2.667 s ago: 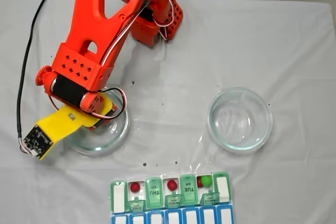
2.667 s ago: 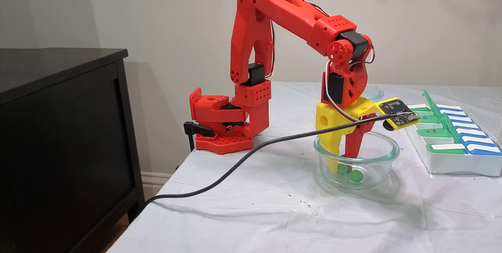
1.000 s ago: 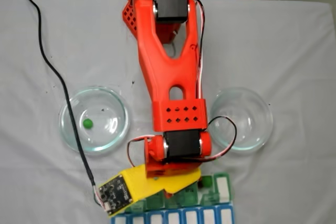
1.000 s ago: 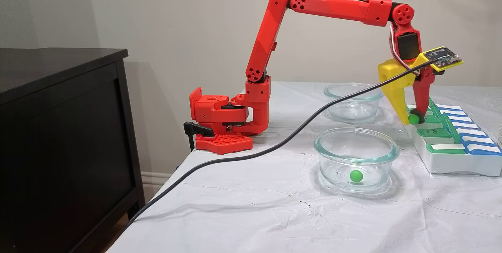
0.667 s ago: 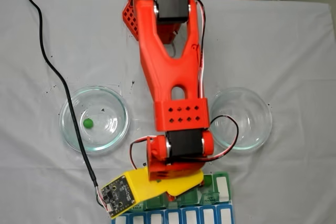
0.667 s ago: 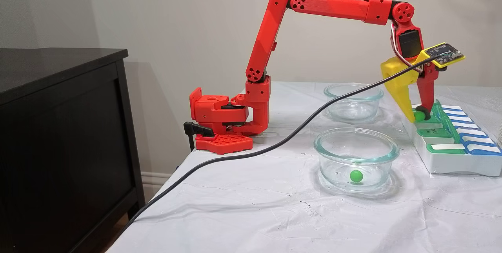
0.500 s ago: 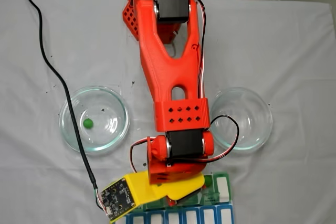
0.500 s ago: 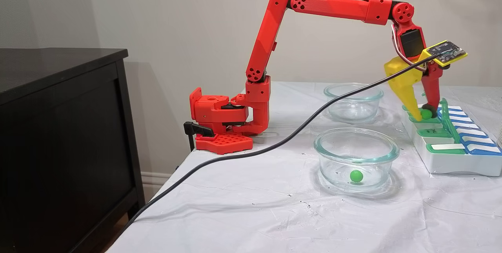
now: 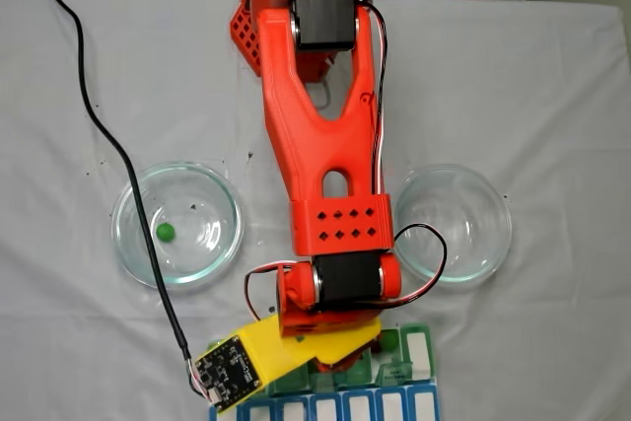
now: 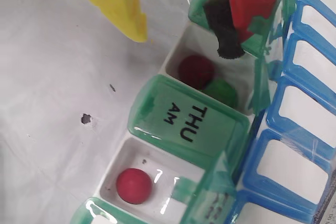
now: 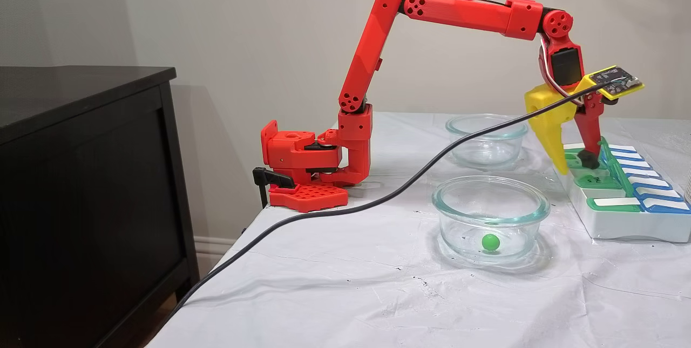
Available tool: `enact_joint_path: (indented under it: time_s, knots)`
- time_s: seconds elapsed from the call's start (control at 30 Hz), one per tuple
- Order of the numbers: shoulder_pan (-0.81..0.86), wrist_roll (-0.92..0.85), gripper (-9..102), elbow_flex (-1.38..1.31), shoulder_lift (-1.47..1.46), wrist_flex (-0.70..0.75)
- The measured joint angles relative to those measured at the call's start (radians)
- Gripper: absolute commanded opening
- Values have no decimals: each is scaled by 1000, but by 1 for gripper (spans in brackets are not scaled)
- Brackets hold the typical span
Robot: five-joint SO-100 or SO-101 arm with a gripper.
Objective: Sort medicines into box.
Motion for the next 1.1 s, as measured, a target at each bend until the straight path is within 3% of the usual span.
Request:
enact_joint_path:
  time_s: [0.07, 0.27, 0.37, 0.47, 0.73, 0.9, 1.1]
  knots:
    - [6, -32, 21, -32, 0, 67]
    - [69, -176, 2, -135, 17, 305]
    - [137, -295, 0, -167, 64, 423]
    - [216, -436, 0, -124, 156, 448]
    - [422, -729, 0, 66, 245, 373]
    - [546, -930, 3, 259, 341, 199]
    - [607, -1025, 10, 486, 385, 89]
